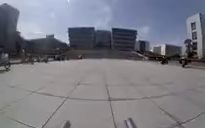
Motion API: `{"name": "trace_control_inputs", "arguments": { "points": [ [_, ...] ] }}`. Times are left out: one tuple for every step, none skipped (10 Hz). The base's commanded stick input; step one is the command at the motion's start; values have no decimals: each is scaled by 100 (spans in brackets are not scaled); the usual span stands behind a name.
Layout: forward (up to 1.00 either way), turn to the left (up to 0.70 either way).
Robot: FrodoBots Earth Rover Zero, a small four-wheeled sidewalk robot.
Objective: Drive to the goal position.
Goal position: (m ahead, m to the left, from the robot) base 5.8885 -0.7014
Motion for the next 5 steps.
{"name": "trace_control_inputs", "arguments": {
  "points": [
    [85,0],
    [85,0],
    [85,0],
    [85,0],
    [85,0]
  ]
}}
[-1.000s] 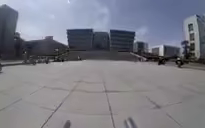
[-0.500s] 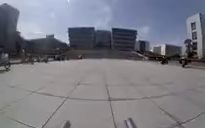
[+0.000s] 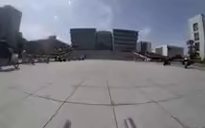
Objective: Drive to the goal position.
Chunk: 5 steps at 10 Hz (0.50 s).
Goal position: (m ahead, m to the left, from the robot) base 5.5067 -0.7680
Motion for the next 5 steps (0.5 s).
{"name": "trace_control_inputs", "arguments": {
  "points": [
    [85,0],
    [85,0],
    [85,0],
    [85,0],
    [85,0]
  ]
}}
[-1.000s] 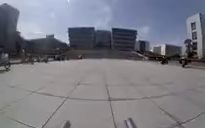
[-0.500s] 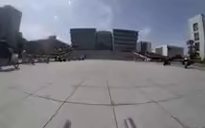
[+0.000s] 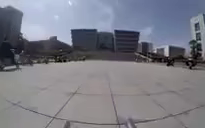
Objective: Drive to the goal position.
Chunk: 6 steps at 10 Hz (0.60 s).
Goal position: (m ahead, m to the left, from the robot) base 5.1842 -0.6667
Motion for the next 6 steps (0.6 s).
{"name": "trace_control_inputs", "arguments": {
  "points": [
    [85,-2],
    [85,-8],
    [85,-34],
    [85,-34],
    [85,-34],
    [85,-34]
  ]
}}
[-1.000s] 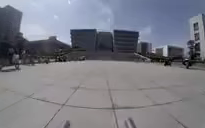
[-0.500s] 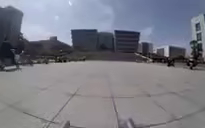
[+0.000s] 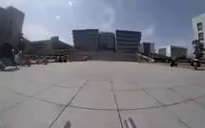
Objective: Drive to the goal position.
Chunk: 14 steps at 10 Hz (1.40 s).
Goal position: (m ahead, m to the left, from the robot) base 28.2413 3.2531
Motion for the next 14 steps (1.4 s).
{"name": "trace_control_inputs", "arguments": {
  "points": [
    [85,-34],
    [85,-34],
    [85,-27],
    [85,0],
    [85,0],
    [85,0],
    [85,0],
    [85,0],
    [85,0],
    [85,0],
    [85,0],
    [85,0],
    [85,0],
    [85,0]
  ]
}}
